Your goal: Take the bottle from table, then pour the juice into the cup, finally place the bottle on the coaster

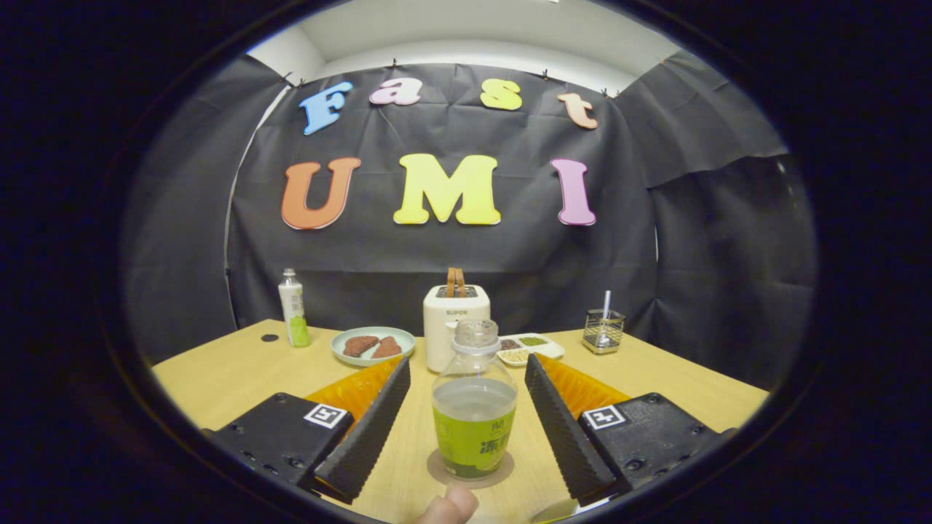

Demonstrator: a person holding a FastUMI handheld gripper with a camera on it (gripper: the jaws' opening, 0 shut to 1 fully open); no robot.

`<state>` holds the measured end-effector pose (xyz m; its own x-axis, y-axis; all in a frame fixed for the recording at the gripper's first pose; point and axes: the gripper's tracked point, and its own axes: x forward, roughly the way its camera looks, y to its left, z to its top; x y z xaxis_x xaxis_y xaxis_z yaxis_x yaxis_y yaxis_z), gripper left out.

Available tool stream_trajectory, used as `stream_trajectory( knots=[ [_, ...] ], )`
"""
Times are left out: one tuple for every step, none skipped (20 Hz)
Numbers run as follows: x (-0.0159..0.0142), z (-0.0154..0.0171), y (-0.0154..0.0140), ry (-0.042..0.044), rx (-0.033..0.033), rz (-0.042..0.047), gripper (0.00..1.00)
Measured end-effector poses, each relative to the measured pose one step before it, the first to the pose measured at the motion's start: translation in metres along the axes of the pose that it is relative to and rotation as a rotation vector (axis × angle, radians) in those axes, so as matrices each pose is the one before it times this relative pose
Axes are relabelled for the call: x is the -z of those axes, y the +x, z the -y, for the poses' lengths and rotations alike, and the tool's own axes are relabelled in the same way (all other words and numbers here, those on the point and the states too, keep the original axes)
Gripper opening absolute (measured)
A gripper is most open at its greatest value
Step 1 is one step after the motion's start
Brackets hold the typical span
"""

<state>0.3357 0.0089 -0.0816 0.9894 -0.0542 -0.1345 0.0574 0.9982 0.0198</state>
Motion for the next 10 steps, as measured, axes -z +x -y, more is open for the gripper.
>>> stream_trajectory(
  knots=[
    [-0.00468, -0.00019, -0.00771, 0.00952, -0.00719, 0.00184, 1.00],
    [-0.00426, 0.00222, -0.00901, 0.00265, 0.00281, 0.00326, 1.00],
    [-0.00462, 0.00109, -0.00984, 0.00140, 0.00484, 0.00014, 1.00],
    [-0.00435, 0.00045, -0.00932, -0.00208, 0.00296, 0.00182, 1.00],
    [-0.00553, -0.00007, -0.01217, -0.00421, 0.00170, 0.00319, 1.00],
    [-0.00494, -0.00043, -0.01158, -0.00137, -0.00411, 0.00404, 1.00],
    [-0.00562, -0.00074, -0.01170, 0.00090, -0.00218, 0.00335, 1.00],
    [-0.00470, 0.00301, -0.01089, -0.00140, 0.00600, 0.00468, 1.00],
    [-0.00289, 0.00299, -0.01155, -0.00420, 0.00693, 0.00001, 1.00],
    [-0.00247, 0.00352, -0.01112, -0.00305, 0.00740, 0.00623, 1.00]
  ],
)
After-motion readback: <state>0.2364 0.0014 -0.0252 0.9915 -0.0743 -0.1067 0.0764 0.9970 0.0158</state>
